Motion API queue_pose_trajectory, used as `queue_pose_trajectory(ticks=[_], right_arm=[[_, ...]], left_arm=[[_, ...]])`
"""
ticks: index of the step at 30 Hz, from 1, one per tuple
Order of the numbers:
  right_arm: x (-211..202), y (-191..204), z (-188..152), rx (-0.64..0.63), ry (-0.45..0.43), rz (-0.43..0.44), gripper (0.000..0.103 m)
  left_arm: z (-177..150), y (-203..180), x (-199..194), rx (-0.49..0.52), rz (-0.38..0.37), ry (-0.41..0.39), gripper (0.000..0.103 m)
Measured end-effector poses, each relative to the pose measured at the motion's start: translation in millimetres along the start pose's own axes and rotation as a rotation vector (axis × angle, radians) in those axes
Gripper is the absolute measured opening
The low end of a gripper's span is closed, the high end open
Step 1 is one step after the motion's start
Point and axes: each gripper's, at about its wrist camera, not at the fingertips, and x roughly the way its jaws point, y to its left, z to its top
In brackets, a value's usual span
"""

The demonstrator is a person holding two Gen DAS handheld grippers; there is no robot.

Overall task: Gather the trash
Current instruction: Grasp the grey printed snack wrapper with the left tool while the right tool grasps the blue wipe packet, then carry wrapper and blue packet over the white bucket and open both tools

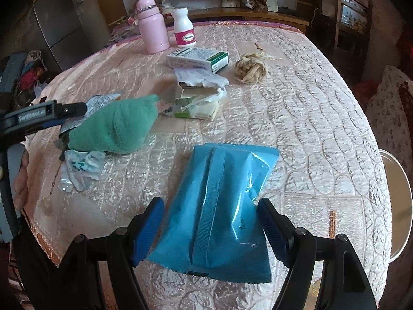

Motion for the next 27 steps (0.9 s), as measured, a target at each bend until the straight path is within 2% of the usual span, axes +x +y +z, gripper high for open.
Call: queue_pose_trajectory(ticks=[6, 8, 9, 10, 15, 22, 27], right_arm=[[5.6, 4.8, -1.4, -0.022, -0.003, -0.020, 0.078], [6.2, 5.8, -2.1, -0.032, -0.010, -0.029, 0.077], [5.9, 6.0, -2.3, -0.034, -0.013, -0.029, 0.077], [5.2, 6.3, -2.4, -0.037, -0.020, -0.025, 0.071], [0.3, 6.1, -0.4, -0.040, -0.036, 0.009, 0.061], [-22.6, 2.3, 12.1, -0.032, -0.104, 0.046, 0.059], [-44.6, -6.2, 21.5, -0.015, -0.147, 0.068, 0.059]], left_arm=[[4.9, -2.4, 15.7, 0.023, 0.007, 0.027, 0.077], [4.4, -1.8, 20.2, 0.020, -0.005, 0.036, 0.068], [3.9, -1.1, 23.0, 0.018, -0.017, 0.049, 0.052], [3.9, -0.3, 24.4, 0.015, -0.021, 0.057, 0.052], [3.9, 5.7, 13.3, 0.011, -0.010, 0.017, 0.042], [15.2, 5.8, -27.7, 0.010, -0.001, -0.071, 0.041], [23.3, -14.4, -60.8, 0.048, -0.018, -0.133, 0.041]])
